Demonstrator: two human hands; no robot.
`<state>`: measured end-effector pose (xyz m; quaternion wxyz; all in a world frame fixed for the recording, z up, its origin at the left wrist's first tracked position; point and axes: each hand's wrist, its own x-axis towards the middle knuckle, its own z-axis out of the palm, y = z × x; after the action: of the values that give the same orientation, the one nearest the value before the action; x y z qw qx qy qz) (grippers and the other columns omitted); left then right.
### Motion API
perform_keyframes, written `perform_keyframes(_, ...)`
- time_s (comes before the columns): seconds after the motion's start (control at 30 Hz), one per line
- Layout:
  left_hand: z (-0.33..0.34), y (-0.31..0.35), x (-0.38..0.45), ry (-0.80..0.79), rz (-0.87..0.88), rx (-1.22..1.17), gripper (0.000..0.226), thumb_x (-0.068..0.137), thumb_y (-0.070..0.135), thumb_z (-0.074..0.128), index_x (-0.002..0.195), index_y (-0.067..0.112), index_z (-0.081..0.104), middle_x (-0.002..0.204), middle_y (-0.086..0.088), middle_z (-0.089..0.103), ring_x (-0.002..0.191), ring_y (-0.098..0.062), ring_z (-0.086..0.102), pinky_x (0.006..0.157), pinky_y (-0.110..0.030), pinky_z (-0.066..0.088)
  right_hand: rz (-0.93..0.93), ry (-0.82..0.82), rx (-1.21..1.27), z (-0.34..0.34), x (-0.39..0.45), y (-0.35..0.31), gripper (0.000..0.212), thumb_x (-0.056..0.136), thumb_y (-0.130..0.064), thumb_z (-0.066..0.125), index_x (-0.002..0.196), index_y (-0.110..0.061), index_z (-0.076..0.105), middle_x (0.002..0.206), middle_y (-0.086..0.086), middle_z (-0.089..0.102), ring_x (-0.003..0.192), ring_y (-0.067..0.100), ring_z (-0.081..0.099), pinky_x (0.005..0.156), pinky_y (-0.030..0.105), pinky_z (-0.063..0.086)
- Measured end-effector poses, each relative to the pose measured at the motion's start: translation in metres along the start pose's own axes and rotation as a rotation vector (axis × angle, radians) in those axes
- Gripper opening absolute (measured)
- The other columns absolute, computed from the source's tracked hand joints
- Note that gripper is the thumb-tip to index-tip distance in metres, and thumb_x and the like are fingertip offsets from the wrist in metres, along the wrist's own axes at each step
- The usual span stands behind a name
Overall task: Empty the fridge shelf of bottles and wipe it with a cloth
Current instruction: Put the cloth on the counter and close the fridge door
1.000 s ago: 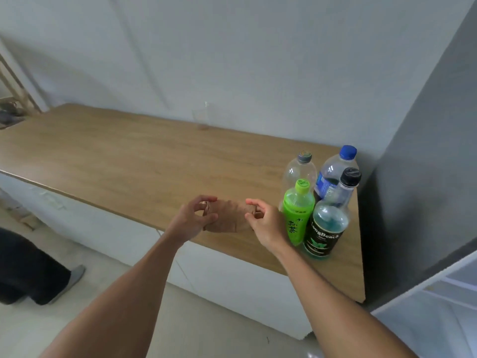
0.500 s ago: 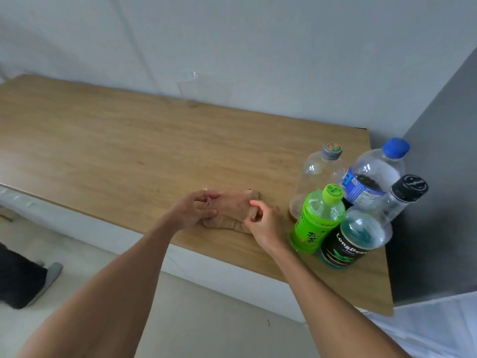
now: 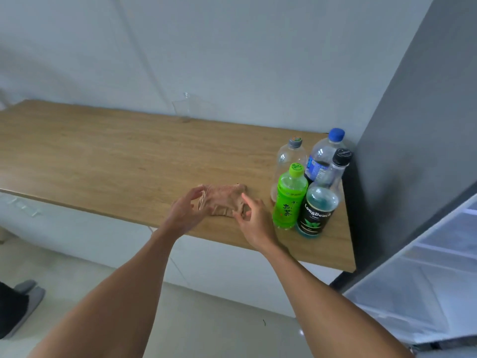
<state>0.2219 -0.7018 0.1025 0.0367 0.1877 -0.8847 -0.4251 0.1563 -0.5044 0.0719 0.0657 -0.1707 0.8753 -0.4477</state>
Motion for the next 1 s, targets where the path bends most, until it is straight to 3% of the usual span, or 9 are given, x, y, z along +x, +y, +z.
perform_keyframes(0.07,0.0,0.011,-0.02,0.022,0.02,-0.011,0.08,0.074,0.053,0.08,0.146,0.03,0.053,0.14,0.002,0.065,0.13,-0.017,0.06,0.11,-0.042,0.048,-0.021,0.013,0.03,-0.014,-0.019,-0.01,0.067,0.089,-0.033,0.076,0.149,-0.019,0.052,0.131,0.007,0.063,0.107,0.025,0.068,0.098,0.042,0.054)
perform_keyframes(0.2,0.005,0.051,-0.079,0.03,0.078,-0.019,0.071,0.081,0.038,0.084,0.144,0.028,0.054,0.137,0.003,0.066,0.121,-0.022,0.065,0.106,-0.043,0.051,-0.098,0.052,0.018,-0.065,-0.077,-0.025,0.069,0.088,-0.03,0.077,0.15,-0.014,0.051,0.131,0.01,0.066,0.11,0.028,0.065,0.1,0.041,0.051)
perform_keyframes(0.3,0.019,0.093,-0.123,0.019,0.128,-0.045,0.069,0.082,0.029,0.084,0.144,0.026,0.055,0.132,0.006,0.065,0.116,-0.022,0.065,0.105,-0.04,0.049,-0.103,0.077,-0.008,-0.121,-0.121,-0.025,0.069,0.089,-0.027,0.076,0.152,-0.019,0.048,0.13,0.006,0.065,0.103,0.02,0.063,0.1,0.043,0.052)
perform_keyframes(0.37,0.038,0.12,-0.144,0.021,0.182,-0.059,0.072,0.076,0.034,0.086,0.141,0.028,0.057,0.133,0.004,0.068,0.115,-0.023,0.066,0.107,-0.043,0.049,-0.101,0.116,-0.016,-0.163,-0.149,-0.02,0.067,0.091,-0.027,0.074,0.152,-0.021,0.047,0.133,0.006,0.064,0.1,0.014,0.06,0.1,0.041,0.053)
perform_keyframes(0.53,0.101,0.203,-0.188,-0.08,0.31,-0.06,0.066,0.079,0.035,0.084,0.139,0.03,0.057,0.132,0.001,0.069,0.114,-0.024,0.066,0.101,-0.04,0.052,-0.043,0.285,-0.076,-0.27,-0.22,0.003,0.064,0.096,-0.025,0.07,0.154,-0.023,0.045,0.136,0.001,0.062,0.099,0.011,0.059,0.09,0.025,0.047)
perform_keyframes(0.67,0.153,0.277,-0.213,-0.16,0.44,-0.045,0.062,0.083,0.03,0.08,0.14,0.029,0.056,0.136,-0.002,0.065,0.109,-0.025,0.067,0.1,-0.042,0.054,0.016,0.418,-0.141,-0.357,-0.27,0.036,0.06,0.097,-0.023,0.067,0.153,-0.02,0.047,0.138,0.005,0.063,0.101,0.011,0.056,0.1,0.033,0.05)
perform_keyframes(0.83,0.223,0.374,-0.236,-0.219,0.564,-0.012,0.071,0.079,0.056,0.072,0.142,0.036,0.048,0.141,-0.001,0.062,0.117,-0.027,0.065,0.101,-0.05,0.055,0.095,0.593,-0.185,-0.465,-0.327,0.08,0.061,0.095,-0.024,0.071,0.152,-0.019,0.048,0.136,0.007,0.064,0.102,0.018,0.06,0.1,0.037,0.051)
perform_keyframes(1.0,0.308,0.472,-0.267,-0.192,0.693,0.112,0.071,0.092,0.039,0.07,0.154,0.025,0.04,0.154,-0.004,0.051,0.141,-0.03,0.047,0.114,-0.042,0.04,0.146,0.689,-0.227,-0.569,-0.365,0.134,0.062,0.093,-0.021,0.072,0.15,-0.017,0.049,0.133,0.01,0.066,0.112,0.025,0.064,0.1,0.035,0.051)
